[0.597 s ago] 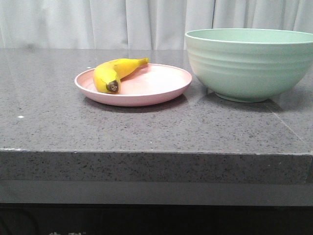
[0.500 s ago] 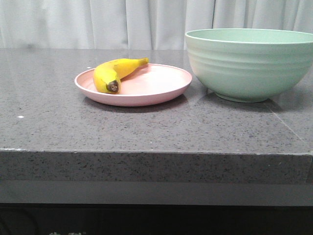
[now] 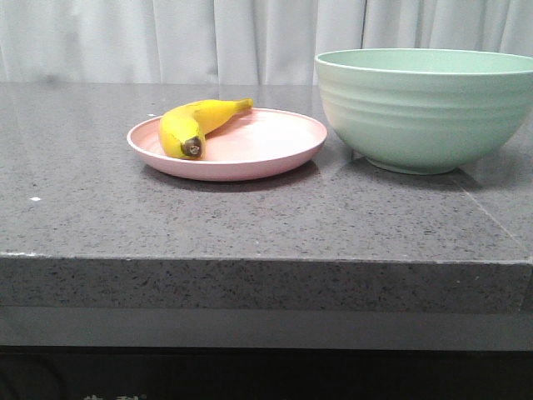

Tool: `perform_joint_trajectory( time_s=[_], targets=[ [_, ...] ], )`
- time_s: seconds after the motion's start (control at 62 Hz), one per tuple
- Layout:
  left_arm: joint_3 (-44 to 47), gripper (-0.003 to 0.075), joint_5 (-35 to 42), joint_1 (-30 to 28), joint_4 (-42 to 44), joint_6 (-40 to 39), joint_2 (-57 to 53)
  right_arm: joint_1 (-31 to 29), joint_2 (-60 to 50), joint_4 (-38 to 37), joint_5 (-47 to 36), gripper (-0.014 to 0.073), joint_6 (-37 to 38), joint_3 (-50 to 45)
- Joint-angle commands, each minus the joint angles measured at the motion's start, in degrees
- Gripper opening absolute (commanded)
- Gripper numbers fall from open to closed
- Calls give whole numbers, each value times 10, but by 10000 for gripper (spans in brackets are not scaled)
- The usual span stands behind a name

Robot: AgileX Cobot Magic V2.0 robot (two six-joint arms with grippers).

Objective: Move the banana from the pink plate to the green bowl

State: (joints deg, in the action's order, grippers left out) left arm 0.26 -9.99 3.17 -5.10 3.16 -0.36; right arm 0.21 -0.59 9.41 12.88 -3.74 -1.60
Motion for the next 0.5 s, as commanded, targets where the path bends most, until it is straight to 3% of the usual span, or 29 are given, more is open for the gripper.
perform_joint_trajectory(
  time_s=[0.0, 0.484],
  targets=[
    [2, -18, 49, 0, -6, 0, -13, -3, -13, 1, -49, -57, -4, 3],
    [2, -18, 62, 0, -6, 0, -13, -3, -13, 1, -49, -57, -4, 3]
  ],
)
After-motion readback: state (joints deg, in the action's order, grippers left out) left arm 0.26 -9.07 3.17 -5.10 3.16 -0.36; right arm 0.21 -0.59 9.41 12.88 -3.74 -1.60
